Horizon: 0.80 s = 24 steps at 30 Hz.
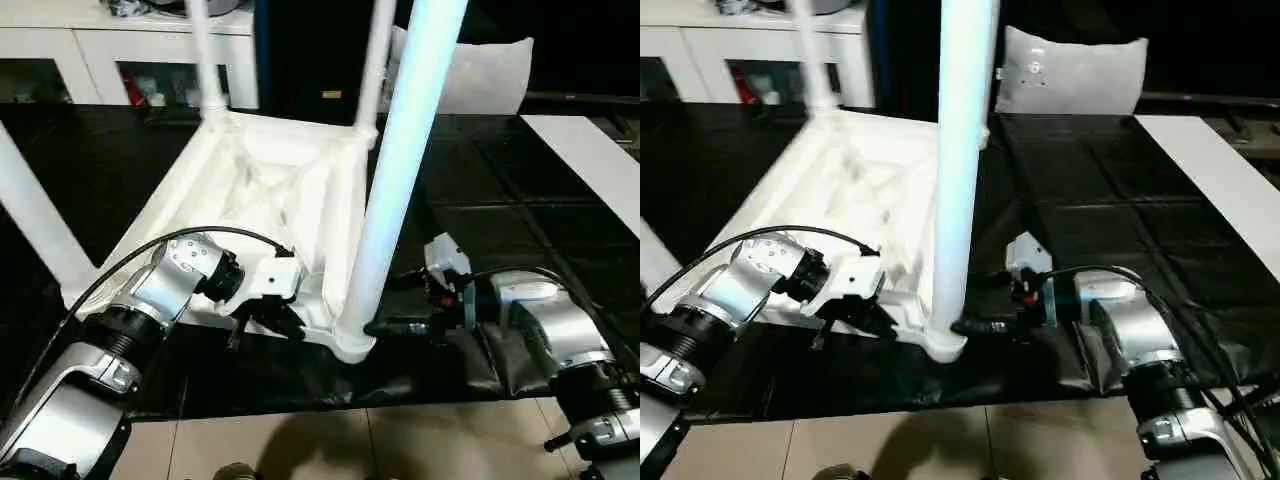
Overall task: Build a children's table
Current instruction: Rotate leg to tighten
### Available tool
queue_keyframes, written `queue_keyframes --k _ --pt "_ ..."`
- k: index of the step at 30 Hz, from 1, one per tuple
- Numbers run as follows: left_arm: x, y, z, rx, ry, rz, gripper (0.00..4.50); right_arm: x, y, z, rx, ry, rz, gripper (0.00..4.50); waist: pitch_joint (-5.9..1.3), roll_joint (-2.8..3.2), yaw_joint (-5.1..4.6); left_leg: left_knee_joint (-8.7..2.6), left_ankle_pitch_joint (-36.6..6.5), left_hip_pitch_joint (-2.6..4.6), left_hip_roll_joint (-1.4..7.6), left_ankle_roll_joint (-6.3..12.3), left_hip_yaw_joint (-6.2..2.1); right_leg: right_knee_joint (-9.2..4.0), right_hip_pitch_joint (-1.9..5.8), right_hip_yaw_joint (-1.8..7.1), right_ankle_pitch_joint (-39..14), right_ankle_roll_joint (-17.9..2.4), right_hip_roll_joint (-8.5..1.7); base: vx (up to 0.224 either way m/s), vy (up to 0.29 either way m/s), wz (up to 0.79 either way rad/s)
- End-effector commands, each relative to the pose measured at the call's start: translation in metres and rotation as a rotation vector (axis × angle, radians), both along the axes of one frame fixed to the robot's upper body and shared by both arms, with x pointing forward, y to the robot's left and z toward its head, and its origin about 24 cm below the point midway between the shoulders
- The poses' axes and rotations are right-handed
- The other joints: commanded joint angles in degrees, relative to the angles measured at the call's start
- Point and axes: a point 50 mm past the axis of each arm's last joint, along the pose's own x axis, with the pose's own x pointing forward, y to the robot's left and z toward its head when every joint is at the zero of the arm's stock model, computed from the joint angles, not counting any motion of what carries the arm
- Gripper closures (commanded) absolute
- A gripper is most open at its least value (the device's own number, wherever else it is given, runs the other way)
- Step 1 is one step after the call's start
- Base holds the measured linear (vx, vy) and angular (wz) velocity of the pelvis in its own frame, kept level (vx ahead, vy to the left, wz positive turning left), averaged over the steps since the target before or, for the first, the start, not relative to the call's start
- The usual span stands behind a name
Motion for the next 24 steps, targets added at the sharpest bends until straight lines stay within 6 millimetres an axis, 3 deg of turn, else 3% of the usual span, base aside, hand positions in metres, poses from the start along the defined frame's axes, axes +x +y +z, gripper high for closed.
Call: queue_keyframes --k 1,14,22,23,24 --pt "-0.005 -0.014 0.0 0.026 0.011 -0.119 4.5 0.001 0.005 0.004 0.018 0.003 0.05 1.05 -4.52 -0.18 -0.3 -4.05 -13.4 0.87 1.73 1.58 0.24 -2.86 2.91 2.63 -17.1 -12.0 -3.16 0.0 0.0 0.0" --pt "-0.004 -0.012 -0.002 0.028 0.011 -0.121 4.5 -0.001 0.011 0.001 0.049 0.089 0.1 2.24 -4.53 -0.27 -0.11 -4.04 -13.1 0.91 1.75 1.41 0.23 -2.89 2.91 2.6 -18.0 -11.7 -3.13 0.0 0.0 0.0" --pt "0.001 -0.015 -0.001 -0.036 0.034 0.059 4.5 -0.009 0.021 0.004 0.156 0.15 0.039 2.46 -4.46 -0.3 0.12 -4.13 -13.1 1.08 1.85 0.78 0.18 -2.94 2.81 2.68 -19.0 -11.1 -3.26 0.0 0.0 0.0" --pt "0.002 -0.016 -0.001 -0.041 0.037 0.073 4.5 -0.01 0.021 0.004 0.158 0.147 0.036 2.46 -4.4 -0.38 0.03 -4.16 -13.9 0.97 1.67 0.57 0.16 -3.26 2.81 2.59 -21.2 -10.3 -3.27 0.0 0.0 0.0" --pt "0.003 -0.019 0.0 -0.06 0.039 0.115 4.5 -0.01 0.025 0.001 0.144 0.148 -0.001 2.46 -4.39 0.18 0.12 -4.17 -14.3 1.02 1.65 0.33 0.06 -3.26 2.78 2.59 -21.7 -10.2 -3.33 0.0 0.0 0.0"
